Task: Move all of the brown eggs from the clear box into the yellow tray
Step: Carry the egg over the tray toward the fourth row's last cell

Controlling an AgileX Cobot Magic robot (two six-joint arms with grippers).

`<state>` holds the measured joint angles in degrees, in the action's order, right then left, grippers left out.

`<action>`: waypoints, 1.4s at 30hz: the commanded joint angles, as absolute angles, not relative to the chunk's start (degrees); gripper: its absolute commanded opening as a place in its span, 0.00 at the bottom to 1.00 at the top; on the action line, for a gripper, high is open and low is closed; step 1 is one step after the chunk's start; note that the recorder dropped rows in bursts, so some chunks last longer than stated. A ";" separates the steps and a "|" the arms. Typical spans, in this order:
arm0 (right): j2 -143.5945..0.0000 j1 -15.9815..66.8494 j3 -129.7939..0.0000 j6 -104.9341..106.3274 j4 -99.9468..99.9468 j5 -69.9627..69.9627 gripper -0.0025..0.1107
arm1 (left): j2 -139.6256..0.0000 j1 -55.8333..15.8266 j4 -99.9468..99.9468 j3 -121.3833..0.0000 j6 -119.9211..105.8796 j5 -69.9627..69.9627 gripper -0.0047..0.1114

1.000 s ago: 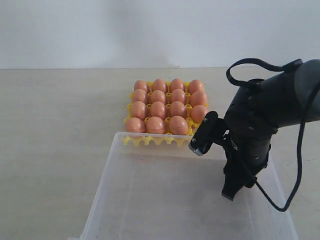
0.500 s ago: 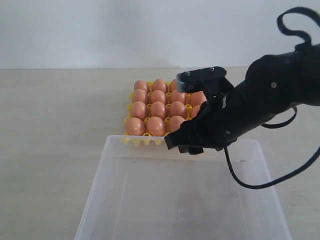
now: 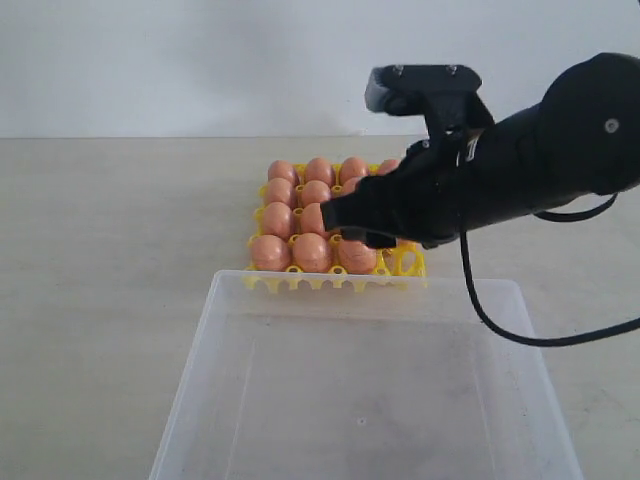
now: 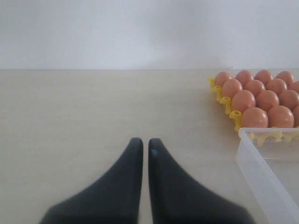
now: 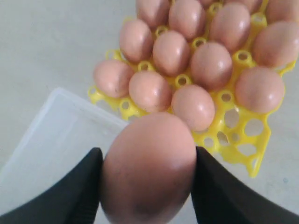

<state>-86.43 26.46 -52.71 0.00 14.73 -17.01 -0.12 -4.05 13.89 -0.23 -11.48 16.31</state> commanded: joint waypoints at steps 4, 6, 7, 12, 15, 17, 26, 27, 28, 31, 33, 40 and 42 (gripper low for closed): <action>-81.30 26.46 -50.66 0.44 16.23 7.95 0.02 | 0.00 -4.54 13.95 0.00 -11.63 16.31 0.08; -80.59 26.46 -47.94 2.21 16.23 17.87 0.02 | 0.00 -4.54 13.95 0.00 -11.63 16.31 0.08; -80.47 26.46 -46.42 3.98 16.23 22.56 0.02 | 0.00 -4.54 13.95 0.00 -11.63 16.31 0.08; -80.79 25.81 -40.07 17.32 17.48 29.37 0.02 | 0.00 -4.54 13.95 0.00 -11.63 16.31 0.08; -81.84 23.02 -36.12 23.73 22.93 35.16 0.02 | 0.00 -4.54 13.95 0.00 -11.63 16.31 0.08; -83.54 19.25 -34.21 23.43 30.22 43.56 0.02 | 0.00 -4.54 13.95 0.00 -11.63 16.31 0.08; -91.52 -6.24 -40.22 -36.16 -2.91 52.17 0.02 | 0.00 -4.54 13.95 0.00 -11.63 16.31 0.08; -92.51 -8.20 -41.87 -42.17 -15.66 54.00 0.02 | 0.00 -4.54 13.95 0.00 -11.63 16.31 0.08; -94.03 -9.61 -44.68 -48.52 -28.64 57.81 0.02 | 0.00 -4.54 13.95 0.00 -11.63 16.31 0.08; -96.93 -9.74 -51.05 -56.22 -60.84 62.17 0.02 | 0.00 -4.54 13.95 0.00 -11.63 16.31 0.08; -97.95 -7.67 -52.32 -59.35 -70.25 59.59 0.02 | 0.00 -4.54 13.95 0.00 -11.63 16.31 0.08; -98.72 2.39 -46.47 -39.62 -65.22 46.87 0.02 | 0.00 -4.54 13.95 0.00 -11.63 16.31 0.08; -99.09 4.79 -46.32 -37.49 -63.66 45.51 0.02 | 0.00 -4.54 13.95 0.00 -11.63 16.31 0.08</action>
